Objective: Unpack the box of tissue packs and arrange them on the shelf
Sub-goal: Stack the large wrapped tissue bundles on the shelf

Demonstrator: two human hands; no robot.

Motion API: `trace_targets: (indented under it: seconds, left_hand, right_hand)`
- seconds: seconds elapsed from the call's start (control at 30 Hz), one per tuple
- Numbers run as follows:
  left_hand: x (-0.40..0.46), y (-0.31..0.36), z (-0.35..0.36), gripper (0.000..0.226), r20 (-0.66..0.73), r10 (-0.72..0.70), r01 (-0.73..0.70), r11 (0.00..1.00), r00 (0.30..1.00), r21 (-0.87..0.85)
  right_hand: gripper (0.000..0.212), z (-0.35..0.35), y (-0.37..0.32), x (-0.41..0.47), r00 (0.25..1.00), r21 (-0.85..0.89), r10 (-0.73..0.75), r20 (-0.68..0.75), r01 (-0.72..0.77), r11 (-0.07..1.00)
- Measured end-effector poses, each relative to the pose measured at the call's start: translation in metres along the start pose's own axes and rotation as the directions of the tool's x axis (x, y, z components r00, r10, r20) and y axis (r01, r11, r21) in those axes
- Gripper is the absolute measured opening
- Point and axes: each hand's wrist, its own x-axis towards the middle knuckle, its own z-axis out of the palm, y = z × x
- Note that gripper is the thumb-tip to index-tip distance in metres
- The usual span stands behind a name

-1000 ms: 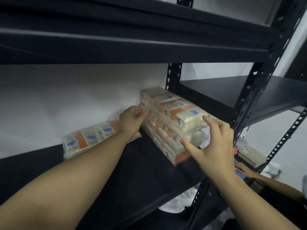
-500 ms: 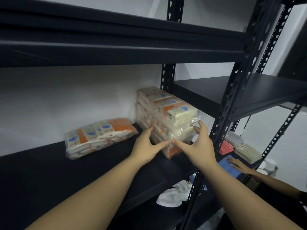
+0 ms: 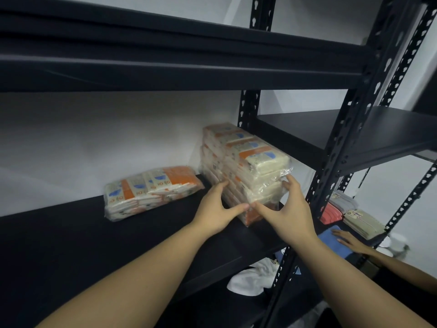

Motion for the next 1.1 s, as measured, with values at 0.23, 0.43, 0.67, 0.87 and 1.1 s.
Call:
trace_targets:
  seconds: [0.23, 0.43, 0.67, 0.87, 1.1]
  left_hand:
    - [0.0, -0.019, -0.057, 0.058, -0.078, 0.187, -0.146, 0.917, 0.979, 0.372]
    - [0.003, -0.059, -0.145, 0.087, -0.237, -0.191, 0.3, 0.456, 0.953, 0.838]
    - [-0.024, -0.066, -0.156, 0.101, -0.087, -0.116, 0.136, 0.533, 0.989, 0.835]
    - [-0.068, -0.058, -0.151, 0.109, 0.118, 0.056, -0.122, 0.714, 0.991, 0.69]
    - [-0.106, -0.069, -0.187, 0.099, 0.192, 0.101, -0.18, 0.871, 0.976, 0.456]
  right_hand:
    - [0.104, 0.002, 0.003, -0.019, 0.997, -0.153, -0.041, -0.063, 0.031, 0.988]
    - [0.092, 0.0, -0.005, -0.04, 0.994, -0.168, -0.063, -0.084, 0.049, 0.985]
    - [0.063, 0.017, -0.031, -0.056, 0.976, -0.151, -0.207, -0.063, 0.196, 0.969]
    - [0.055, 0.047, -0.053, -0.06, 0.942, -0.157, -0.317, 0.112, 0.332, 0.93]
    - [0.095, 0.078, -0.051, -0.066, 0.908, -0.161, -0.104, 0.405, 0.183, 0.97]
